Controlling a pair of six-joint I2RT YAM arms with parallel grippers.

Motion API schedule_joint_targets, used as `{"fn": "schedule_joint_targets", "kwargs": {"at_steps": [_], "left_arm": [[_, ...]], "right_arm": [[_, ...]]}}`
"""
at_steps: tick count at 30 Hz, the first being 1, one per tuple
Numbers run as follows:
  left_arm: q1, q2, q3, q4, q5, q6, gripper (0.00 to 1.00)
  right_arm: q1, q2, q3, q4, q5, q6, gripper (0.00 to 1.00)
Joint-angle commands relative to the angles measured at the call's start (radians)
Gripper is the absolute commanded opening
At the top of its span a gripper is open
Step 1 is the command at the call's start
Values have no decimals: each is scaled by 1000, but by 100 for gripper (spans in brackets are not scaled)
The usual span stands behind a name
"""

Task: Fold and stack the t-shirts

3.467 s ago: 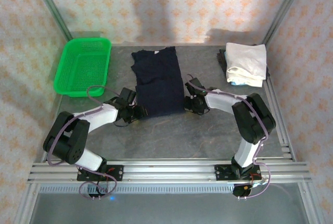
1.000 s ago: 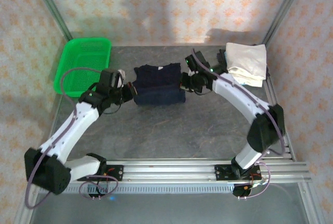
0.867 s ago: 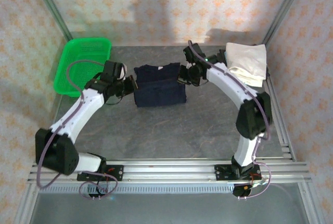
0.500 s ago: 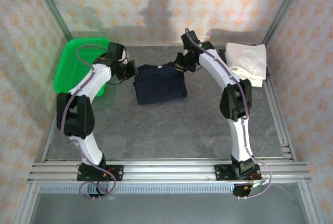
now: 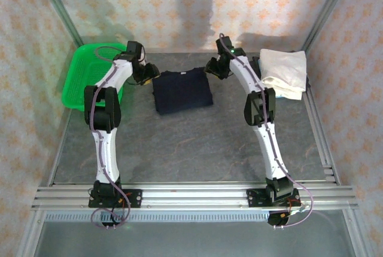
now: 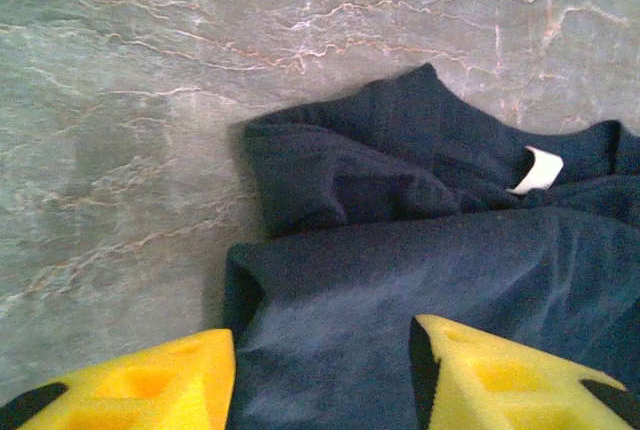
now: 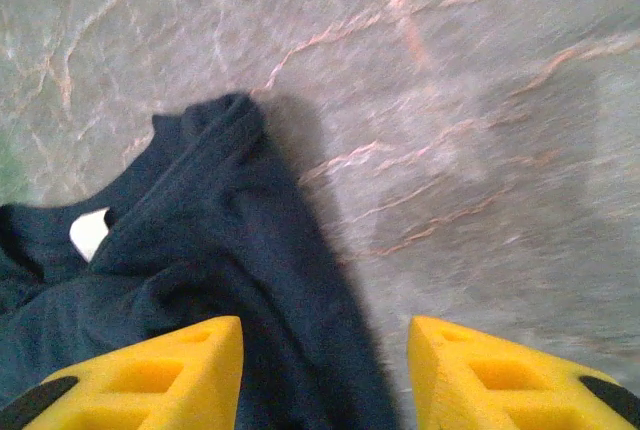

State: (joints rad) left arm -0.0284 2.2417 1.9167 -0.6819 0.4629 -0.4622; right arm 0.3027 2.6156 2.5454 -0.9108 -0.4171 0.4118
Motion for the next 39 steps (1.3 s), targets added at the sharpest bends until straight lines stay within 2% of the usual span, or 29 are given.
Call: {"fn": "schedule_joint_targets", "kwargs": {"at_steps": [1,3,5,7,10,13,15,22,26,30,32,34,36,39], "left_arm": [[-22,-85,12,-49,-69,40,52],[-54,-111,-26,-28,-92,64,52],[-87,-95,-37,-4,-101,74,52],[-109,-31,10,-14,-67,76,50],[-138,96,137,-64,-26,83,48],[-153,209,262,-124,-6,90,45],[-157,265,325,-150,0,90,43],[-169,344,445,-188,45,97,43],[-174,271,433,-178,60,109,43],[-184,171,420,-163,90,128,47],[-185,121,411,-173,102,136,48],[-185,41,348,-167,100,145,49],[-186,-62,223,-117,90,148,51],[-186,-239,-21,-37,58,138,52]], "right_arm": [[52,-210,-160,90,109,-62,46],[89,-281,-296,207,108,-95,46],[122,-281,-342,258,132,-111,47],[130,-209,-281,234,98,-110,43],[136,-64,-107,99,72,-101,33],[159,-39,-115,50,112,-109,25],[177,-91,-224,72,141,-113,22],[247,-409,-830,278,233,-45,17],[327,-535,-1054,253,304,54,13],[417,-668,-1194,265,185,143,14],[430,-742,-1189,209,239,153,20],[424,-803,-1170,188,327,119,32],[404,-810,-1140,194,397,76,40],[352,-726,-1063,207,403,-3,43]]}}
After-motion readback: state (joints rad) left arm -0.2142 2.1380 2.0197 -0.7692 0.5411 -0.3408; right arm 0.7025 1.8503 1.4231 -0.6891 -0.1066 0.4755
